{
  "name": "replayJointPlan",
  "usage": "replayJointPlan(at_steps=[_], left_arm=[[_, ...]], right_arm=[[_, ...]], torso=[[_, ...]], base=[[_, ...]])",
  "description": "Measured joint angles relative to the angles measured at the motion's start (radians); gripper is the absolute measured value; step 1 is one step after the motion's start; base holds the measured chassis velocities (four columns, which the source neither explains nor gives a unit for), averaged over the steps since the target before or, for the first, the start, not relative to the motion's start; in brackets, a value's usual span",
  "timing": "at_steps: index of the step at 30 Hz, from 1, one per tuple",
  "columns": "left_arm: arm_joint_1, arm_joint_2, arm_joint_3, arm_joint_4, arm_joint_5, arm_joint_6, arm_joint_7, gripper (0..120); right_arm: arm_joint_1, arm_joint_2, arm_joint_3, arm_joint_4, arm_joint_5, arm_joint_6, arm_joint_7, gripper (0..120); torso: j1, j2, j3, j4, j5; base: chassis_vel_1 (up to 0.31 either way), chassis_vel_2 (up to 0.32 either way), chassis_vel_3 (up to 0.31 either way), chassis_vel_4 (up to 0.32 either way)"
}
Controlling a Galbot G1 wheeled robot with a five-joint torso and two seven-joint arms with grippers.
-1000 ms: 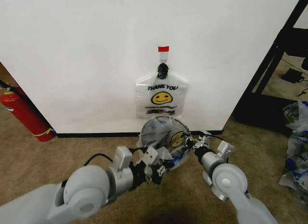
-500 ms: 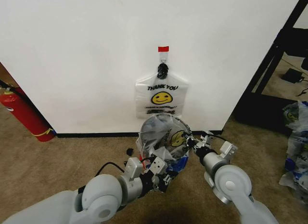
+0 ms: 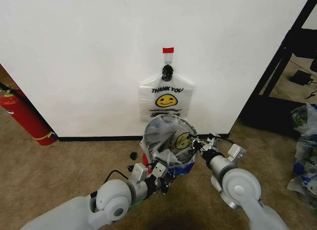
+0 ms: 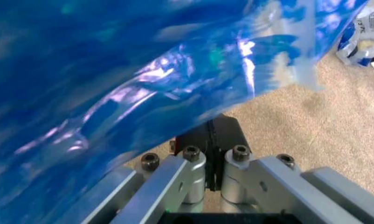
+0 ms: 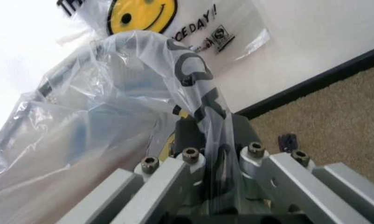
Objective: Pick up the garbage bag from the wall and place it over the trash bin.
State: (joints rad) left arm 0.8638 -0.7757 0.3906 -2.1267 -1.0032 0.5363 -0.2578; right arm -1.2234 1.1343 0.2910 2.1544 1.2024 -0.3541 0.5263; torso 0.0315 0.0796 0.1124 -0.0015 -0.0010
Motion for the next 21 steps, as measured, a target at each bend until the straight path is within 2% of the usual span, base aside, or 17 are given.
replayJointPlan(at_steps=[3,6,9,10,11,12,14,15,17,18,21], left_arm=[[0.022,0.014,-0.022,-0.031,0.0,0.0,-0.005,0],[0.069,0.059,-0.099,-0.103,-0.014,0.012,-0.021,0],[0.124,0.096,-0.181,-0.157,-0.03,0.019,-0.027,8],[0.124,0.096,-0.181,-0.157,-0.03,0.019,-0.027,8],[0.14,0.102,-0.2,-0.168,-0.034,0.021,-0.029,12],[0.218,0.121,-0.277,-0.211,-0.055,0.027,-0.032,19],[0.308,0.142,-0.341,-0.247,-0.06,0.031,-0.033,28],[0.332,0.149,-0.356,-0.256,-0.061,0.031,-0.032,28],[0.39,0.17,-0.385,-0.278,-0.049,0.032,-0.028,38],[0.39,0.17,-0.385,-0.278,-0.049,0.032,-0.028,38],[0.444,0.187,-0.412,-0.298,-0.028,0.03,-0.025,52]], right_arm=[[0.0,-0.004,0.003,-0.004,0.0,0.0,0.0,1],[0.003,-0.009,0.007,-0.012,-0.001,0.001,-0.001,1],[0.007,-0.011,0.008,-0.019,-0.003,0.001,-0.002,1],[0.007,-0.011,0.008,-0.019,-0.003,0.001,-0.002,1],[0.008,-0.012,0.008,-0.021,-0.003,0.001,-0.002,1],[0.011,-0.013,0.008,-0.025,-0.005,0.002,-0.003,1],[0.011,-0.014,0.008,-0.027,-0.007,0.002,-0.004,1],[0.011,-0.015,0.007,-0.027,-0.008,0.002,-0.005,1],[0.01,-0.016,0.007,-0.026,-0.011,0.002,-0.005,1],[0.01,-0.016,0.007,-0.026,-0.011,0.002,-0.005,1],[0.006,-0.017,0.006,-0.02,-0.014,0.002,-0.005,1]], torso=[[0.0,0.0,0.0,0.0,0.0],[0.0,0.0,0.0,-0.0001,0.0002],[0.0,0.0,0.0,0.0,0.0003],[0.0,0.0,0.0,0.0,0.0003],[0.0,0.0,0.0,0.0,0.0003],[0.0,0.0,0.0,-0.0001,-0.0001],[0.0,0.0,0.0,0.0003,0.0002],[0.0,0.0,0.0,0.0004,0.0002],[0.0,0.0,0.0,0.0003,0.0],[0.0,0.0,0.0,0.0003,0.0],[0.0,0.0,0.0,0.0,0.0002]], base=[[0.0,0.0,0.0,0.0],[0.0,0.0,0.0,0.0],[0.0,0.0,0.0,0.0],[0.0,0.0,0.0,0.0],[0.0,0.0,0.0,0.0],[0.0,0.0,0.0,0.0],[0.0,0.0,0.0,0.0],[0.0,0.0,0.0,0.0],[0.0,0.0,0.0,0.0],[0.0,0.0,0.0,0.0],[0.0,0.0,0.0,0.0]])
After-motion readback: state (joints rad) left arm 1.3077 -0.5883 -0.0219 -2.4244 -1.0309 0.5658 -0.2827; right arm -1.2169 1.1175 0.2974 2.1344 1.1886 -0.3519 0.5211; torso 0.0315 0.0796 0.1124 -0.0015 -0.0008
